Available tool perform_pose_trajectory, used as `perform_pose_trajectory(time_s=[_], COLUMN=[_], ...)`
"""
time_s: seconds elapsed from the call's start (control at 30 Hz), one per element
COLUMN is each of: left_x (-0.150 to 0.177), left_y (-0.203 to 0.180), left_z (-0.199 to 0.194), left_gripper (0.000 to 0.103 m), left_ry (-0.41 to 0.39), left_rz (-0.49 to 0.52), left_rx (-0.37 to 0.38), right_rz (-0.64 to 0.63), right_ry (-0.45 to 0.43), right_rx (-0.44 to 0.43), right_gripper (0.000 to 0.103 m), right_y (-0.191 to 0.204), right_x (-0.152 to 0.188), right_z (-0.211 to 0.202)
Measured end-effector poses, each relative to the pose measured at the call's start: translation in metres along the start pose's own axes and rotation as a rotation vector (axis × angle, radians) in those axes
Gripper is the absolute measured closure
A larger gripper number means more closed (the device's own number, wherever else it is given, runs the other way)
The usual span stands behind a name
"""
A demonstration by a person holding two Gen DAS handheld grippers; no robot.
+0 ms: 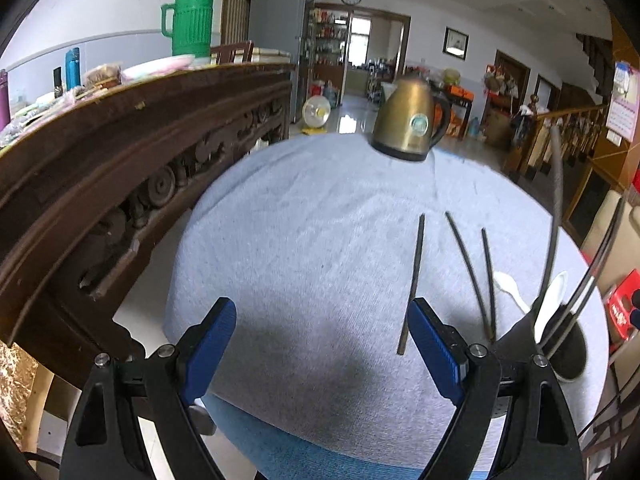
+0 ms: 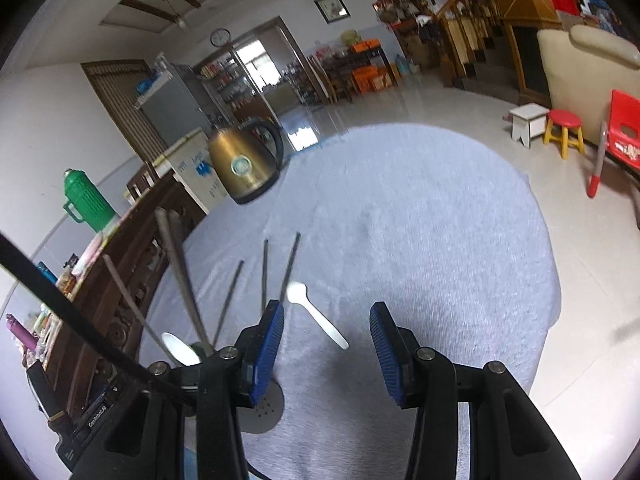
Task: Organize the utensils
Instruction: 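Withdraw both tools from the cup toward the loose chopsticks and white spoon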
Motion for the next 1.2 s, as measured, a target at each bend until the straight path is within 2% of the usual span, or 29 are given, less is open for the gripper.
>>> perform_pose_trajectory(time_s=[0.6,1.0,1.2], left_x=[0.01,0.009,0.005], left_y=[-0.009,-0.014,-0.016], left_z=[0.05,0.071,0.078], left_gripper=[0.015,0.015,0.015], left_ry=[0.131,0.17,0.176], left_rz=[0.04,0.062,0.075], left_rx=[-0.024,-0.029,-0.031], right_rz=[0.05,0.066,0.005], right_ry=[0.175,0.262,0.297], right_rx=[0.049,0.065,0.044], right_gripper=[0.055,0.055,0.055], right_y=[-0.022,-0.036,-0.021], right_x=[0.008,0.009,0.0], right_z=[0.066,0.103,0.126])
Point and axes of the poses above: each gripper's, at about its wrist camera, not at the fingertips, and z roughly the way its jaws point, y to its left, x to its underside, the point moved 1 cm from there along z, roughly the way its jaws point, and after that the axes turned 11 degrees about z, right-handed, at the moved point
